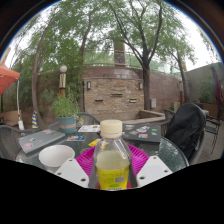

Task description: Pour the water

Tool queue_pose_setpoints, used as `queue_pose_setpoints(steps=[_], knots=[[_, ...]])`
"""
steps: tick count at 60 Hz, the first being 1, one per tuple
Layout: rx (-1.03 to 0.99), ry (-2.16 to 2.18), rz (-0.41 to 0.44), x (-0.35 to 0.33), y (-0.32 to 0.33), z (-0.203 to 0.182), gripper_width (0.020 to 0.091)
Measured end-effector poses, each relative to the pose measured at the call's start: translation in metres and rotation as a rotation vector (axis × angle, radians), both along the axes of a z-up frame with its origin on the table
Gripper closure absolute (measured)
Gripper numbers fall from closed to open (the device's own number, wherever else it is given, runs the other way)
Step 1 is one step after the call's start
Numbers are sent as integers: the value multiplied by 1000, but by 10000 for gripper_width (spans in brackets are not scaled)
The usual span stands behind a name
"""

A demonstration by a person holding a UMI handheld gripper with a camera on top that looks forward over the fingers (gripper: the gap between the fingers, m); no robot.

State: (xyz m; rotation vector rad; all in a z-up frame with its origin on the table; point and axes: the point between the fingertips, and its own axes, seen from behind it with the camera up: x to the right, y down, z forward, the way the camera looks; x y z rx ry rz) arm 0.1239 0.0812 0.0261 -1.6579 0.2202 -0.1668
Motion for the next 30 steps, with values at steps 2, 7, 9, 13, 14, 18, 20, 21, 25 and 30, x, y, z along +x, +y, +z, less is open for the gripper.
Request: queue_pose_setpoints(steps=[2, 7, 9, 13, 14, 18, 20, 21, 25, 30], knots=[[-5, 5, 3, 0, 0, 1, 594], [-99, 48, 26, -7, -4, -12, 498], [-132, 79, 26, -8, -9, -17, 401], [-165, 129, 17, -11, -23, -17, 251], [-174, 136, 8, -11, -30, -20, 253], [-221, 153, 6, -17, -51, -22, 270], [-241, 153, 2, -19, -63, -20, 268], [-249, 151, 0, -21, -69, -18, 268], [-265, 146, -9, -33, -96, -10, 267], [-282, 156, -23, -53, -131, 7, 266]])
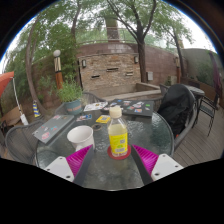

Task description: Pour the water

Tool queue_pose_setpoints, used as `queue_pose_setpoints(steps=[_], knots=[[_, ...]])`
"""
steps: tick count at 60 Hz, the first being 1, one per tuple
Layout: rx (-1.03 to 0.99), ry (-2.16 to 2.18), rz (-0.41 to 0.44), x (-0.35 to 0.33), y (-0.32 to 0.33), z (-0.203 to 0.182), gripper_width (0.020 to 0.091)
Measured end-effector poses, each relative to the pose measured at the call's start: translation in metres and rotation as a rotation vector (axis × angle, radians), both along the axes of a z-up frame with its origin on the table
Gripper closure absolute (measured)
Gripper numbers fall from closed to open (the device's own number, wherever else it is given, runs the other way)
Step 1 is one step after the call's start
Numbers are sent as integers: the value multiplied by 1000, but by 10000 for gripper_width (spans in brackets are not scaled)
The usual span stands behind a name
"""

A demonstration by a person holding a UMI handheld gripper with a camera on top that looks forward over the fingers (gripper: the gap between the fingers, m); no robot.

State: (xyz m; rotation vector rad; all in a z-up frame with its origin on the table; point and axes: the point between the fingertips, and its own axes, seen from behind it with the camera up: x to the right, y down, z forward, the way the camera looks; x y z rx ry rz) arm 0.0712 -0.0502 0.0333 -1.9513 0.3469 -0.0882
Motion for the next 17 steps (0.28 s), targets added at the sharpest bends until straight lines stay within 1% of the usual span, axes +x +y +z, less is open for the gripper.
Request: queue_pose_setpoints(steps=[6, 10, 17], knots=[[-22, 24, 1, -39, -41, 25, 263], [-12, 16, 6, -66, -65, 49, 263], [1, 45, -22, -110, -108, 83, 265]])
